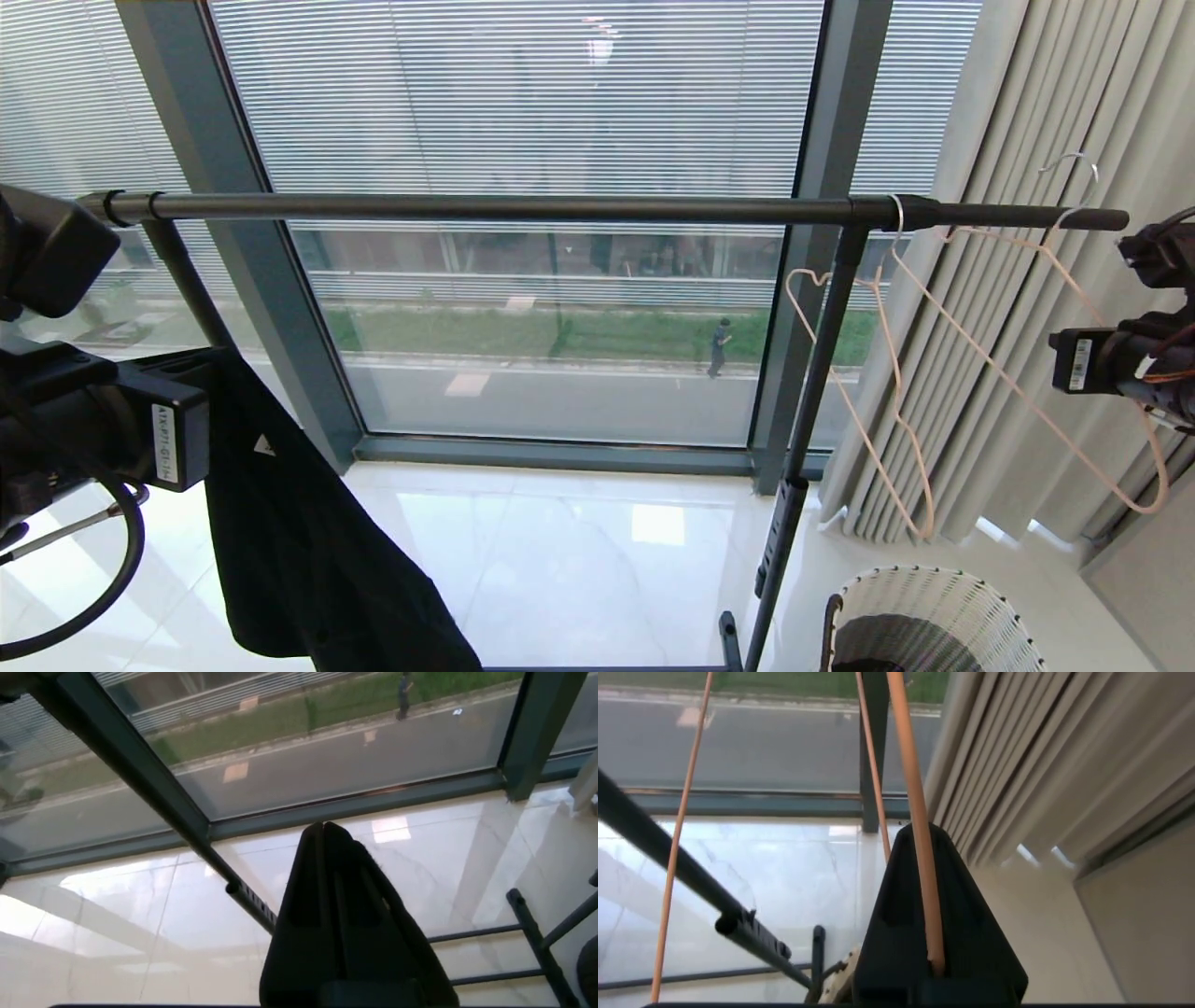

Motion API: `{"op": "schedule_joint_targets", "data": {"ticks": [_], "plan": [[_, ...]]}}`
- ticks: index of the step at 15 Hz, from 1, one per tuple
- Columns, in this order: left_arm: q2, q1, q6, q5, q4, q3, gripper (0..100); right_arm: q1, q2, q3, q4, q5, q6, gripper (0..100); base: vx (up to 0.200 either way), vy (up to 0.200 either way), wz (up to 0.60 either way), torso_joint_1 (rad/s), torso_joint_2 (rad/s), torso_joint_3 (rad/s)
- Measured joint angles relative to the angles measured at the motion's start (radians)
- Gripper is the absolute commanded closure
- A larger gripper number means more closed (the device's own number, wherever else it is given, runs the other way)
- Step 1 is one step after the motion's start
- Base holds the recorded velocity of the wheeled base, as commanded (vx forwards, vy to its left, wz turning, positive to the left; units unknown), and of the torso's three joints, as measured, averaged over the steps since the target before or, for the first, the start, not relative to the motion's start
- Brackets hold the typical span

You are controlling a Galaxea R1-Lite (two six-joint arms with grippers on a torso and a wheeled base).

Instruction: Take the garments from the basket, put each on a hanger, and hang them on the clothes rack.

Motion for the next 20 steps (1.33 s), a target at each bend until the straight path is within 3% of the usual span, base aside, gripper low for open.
{"op": "schedule_joint_targets", "data": {"ticks": [7, 14, 17, 20], "plan": [[-0.008, -0.001, 0.000, -0.001, 0.000, 0.008, 100, 0.017, -0.181, 0.161, 0.018, -0.001, -0.032, 100, -0.200, 0.000, 0.00, 0.001, 0.00, 0.002], [-0.046, -0.001, 0.000, -0.002, 0.000, 0.054, 100, 0.067, -0.272, 0.191, 0.041, 0.005, -0.057, 100, -0.171, 0.000, 0.00, 0.001, 0.00, 0.001], [-0.059, -0.004, -0.002, -0.010, -0.002, 0.069, 100, 0.123, -0.309, 0.180, 0.037, 0.114, -0.057, 100, 0.000, 0.000, 0.00, 0.000, 0.00, 0.000], [-0.048, -0.030, -0.003, -0.010, -0.001, 0.063, 100, 0.220, -0.335, 0.176, 0.047, 0.167, -0.057, 100, 0.000, 0.000, 0.00, 0.000, 0.00, 0.000]]}}
